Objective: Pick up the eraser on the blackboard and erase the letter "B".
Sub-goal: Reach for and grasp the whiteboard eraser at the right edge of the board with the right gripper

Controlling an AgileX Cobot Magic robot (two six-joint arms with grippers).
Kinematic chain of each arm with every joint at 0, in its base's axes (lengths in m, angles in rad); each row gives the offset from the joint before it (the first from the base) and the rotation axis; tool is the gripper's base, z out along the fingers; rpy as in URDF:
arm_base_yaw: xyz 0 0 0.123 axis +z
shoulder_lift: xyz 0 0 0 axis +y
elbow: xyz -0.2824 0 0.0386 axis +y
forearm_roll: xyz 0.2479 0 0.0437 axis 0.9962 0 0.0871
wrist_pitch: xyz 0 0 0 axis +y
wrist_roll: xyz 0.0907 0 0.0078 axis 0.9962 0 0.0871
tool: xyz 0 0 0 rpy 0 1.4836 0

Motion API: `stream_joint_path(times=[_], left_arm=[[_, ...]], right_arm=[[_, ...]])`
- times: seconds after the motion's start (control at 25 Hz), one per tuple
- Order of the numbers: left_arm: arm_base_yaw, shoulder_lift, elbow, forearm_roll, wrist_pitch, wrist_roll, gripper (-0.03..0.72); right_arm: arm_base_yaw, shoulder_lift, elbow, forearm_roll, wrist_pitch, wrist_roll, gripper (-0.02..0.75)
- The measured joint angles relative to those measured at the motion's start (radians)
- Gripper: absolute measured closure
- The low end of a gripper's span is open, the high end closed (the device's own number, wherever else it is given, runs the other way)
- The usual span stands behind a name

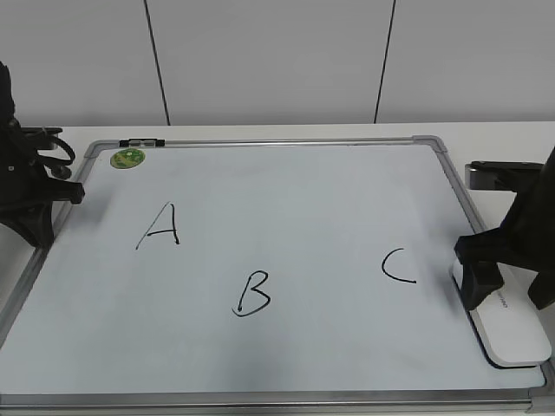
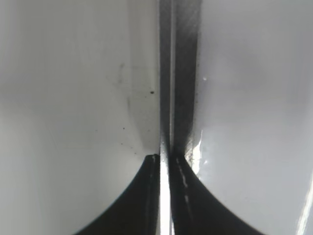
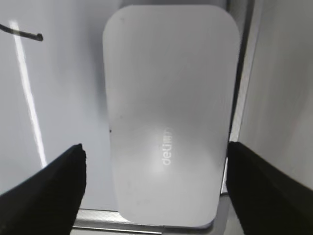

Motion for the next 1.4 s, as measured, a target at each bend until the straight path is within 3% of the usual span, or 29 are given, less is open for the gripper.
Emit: stream_joint_path(times=[0.76,0.88,1.08,1.4], left_arm=[[0.0,0.0,0.0,0.0,0.0,0.0,0.662],[0.0,0.0,0.0,0.0,0.0,0.0,0.662],[0.0,0.0,0.0,-0.005,0.0,0.0,0.662],[0.0,0.0,0.0,-0.007,0.0,0.0,0.662]], right_arm=[[0.0,0.072,-0.003,-0.024,-0.041,0.0,0.087],[0.0,0.082,-0.003,-0.024,-0.043,0.002,0.106],[0.0,0.084,-0.003,-0.028,-0.048,0.004,0.204],[0.0,0.084,-0.003,-0.03,-0.049,0.004,0.216]])
